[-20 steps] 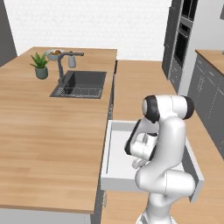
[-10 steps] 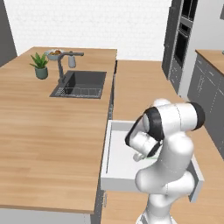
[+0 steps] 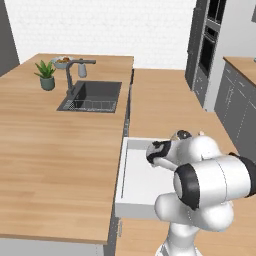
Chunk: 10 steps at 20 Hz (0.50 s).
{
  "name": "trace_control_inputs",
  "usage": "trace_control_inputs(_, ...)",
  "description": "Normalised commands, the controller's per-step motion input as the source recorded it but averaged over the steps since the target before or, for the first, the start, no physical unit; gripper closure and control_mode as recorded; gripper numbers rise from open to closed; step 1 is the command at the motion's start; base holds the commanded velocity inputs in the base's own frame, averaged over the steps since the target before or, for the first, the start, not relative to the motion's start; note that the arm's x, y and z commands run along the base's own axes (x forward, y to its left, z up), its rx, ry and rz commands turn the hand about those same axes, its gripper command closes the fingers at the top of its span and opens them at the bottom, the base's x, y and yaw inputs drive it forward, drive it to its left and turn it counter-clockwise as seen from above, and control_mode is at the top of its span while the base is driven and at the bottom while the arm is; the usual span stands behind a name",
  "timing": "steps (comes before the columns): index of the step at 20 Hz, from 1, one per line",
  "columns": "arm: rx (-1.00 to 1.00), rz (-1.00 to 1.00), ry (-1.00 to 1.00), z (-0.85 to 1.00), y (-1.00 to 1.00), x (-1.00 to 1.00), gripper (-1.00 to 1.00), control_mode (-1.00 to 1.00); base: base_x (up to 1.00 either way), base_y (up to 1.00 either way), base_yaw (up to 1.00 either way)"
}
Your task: Take a straw from the drawer in front and place it inside the glass cup on the dining counter.
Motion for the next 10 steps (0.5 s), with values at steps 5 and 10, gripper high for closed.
trace_control_inputs(5, 0.00, -0.17, 0.00, 1.00, 0.00, 0.08, 1.00, -1.00, 0.00, 0.00, 0.00)
trace_control_inputs(10, 0.00, -0.18, 0.00, 1.00, 0.00, 0.00, 1.00, -1.00, 0.00, 0.00, 0.00)
